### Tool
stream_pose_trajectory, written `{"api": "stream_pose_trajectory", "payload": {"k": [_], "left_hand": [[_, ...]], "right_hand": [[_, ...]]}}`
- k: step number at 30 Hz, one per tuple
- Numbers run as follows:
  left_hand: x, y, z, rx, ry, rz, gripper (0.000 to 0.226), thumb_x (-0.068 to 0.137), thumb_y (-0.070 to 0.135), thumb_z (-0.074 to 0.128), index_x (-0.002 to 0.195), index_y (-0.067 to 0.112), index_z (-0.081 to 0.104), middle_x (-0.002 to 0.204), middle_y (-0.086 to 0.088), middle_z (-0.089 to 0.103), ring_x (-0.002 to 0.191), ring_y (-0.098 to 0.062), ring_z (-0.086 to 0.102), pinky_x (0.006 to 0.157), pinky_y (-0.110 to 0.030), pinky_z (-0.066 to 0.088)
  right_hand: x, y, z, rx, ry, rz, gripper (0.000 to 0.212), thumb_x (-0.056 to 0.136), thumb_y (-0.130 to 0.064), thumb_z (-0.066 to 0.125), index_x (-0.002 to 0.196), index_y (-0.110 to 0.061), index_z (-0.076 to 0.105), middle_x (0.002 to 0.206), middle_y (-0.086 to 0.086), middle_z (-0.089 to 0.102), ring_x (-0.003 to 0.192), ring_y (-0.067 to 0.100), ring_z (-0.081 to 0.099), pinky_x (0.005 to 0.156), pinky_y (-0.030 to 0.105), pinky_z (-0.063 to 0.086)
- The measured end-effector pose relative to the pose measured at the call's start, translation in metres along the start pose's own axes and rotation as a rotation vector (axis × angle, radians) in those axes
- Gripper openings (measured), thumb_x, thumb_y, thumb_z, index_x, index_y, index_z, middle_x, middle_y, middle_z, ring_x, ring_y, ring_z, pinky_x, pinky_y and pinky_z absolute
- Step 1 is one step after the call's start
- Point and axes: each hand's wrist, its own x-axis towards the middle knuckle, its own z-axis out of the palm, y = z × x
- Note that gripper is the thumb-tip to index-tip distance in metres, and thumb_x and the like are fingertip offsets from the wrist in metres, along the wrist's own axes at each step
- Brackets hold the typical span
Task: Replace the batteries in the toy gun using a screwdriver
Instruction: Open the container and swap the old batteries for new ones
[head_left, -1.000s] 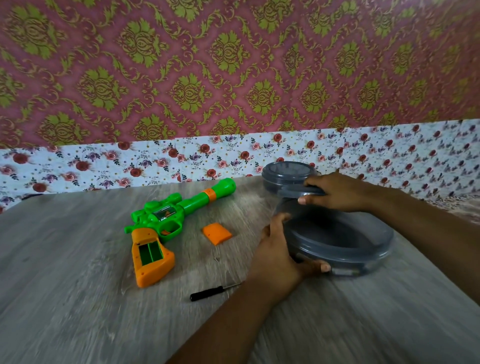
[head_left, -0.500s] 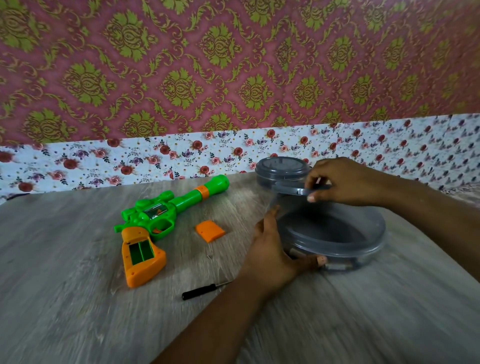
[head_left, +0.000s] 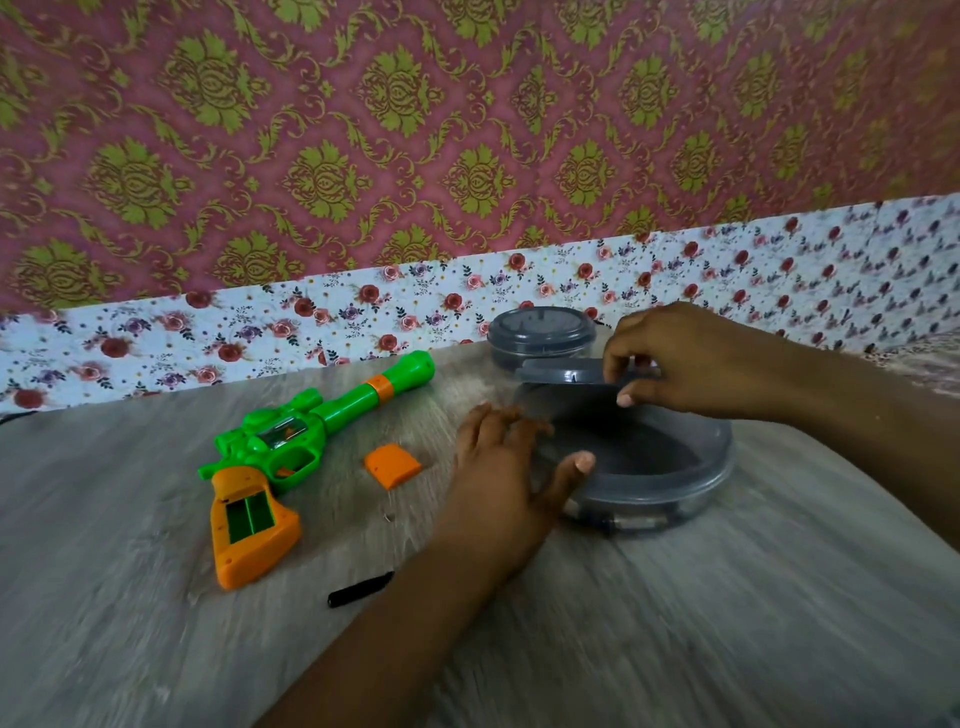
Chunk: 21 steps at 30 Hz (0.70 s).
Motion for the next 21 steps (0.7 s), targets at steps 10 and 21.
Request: {"api": "stream_pose_trajectory", "payload": {"k": [10, 21], "left_hand": [[0.07, 0.04, -0.05, 0.208, -0.61, 0.029, 0.028, 0.08, 0.011, 0.071, 0.108, 0.016, 0.07, 0.098, 0.006, 0.068, 0.092, -0.009, 0.063, 0.087, -0.025, 0.049], [0.099, 0.045, -0.009, 0.774, -0.976, -0.009, 0.031, 0.089, 0.015, 0.056, 0.119, 0.008, 0.059, 0.122, -0.011, 0.06, 0.11, -0.028, 0.057, 0.097, -0.039, 0.047]], "right_hand": [[0.013, -0.004, 0.015, 0.087, -0.764, 0.161, 0.006, 0.086, -0.017, 0.059, 0.09, -0.014, 0.062, 0.082, 0.006, 0.061, 0.073, 0.019, 0.058, 0.064, 0.029, 0.049], [0.02, -0.001, 0.029, -0.157, -0.848, 0.216, 0.022, 0.092, -0.021, 0.052, 0.11, -0.011, 0.058, 0.088, 0.001, 0.058, 0.086, 0.017, 0.058, 0.082, 0.029, 0.048]]}}
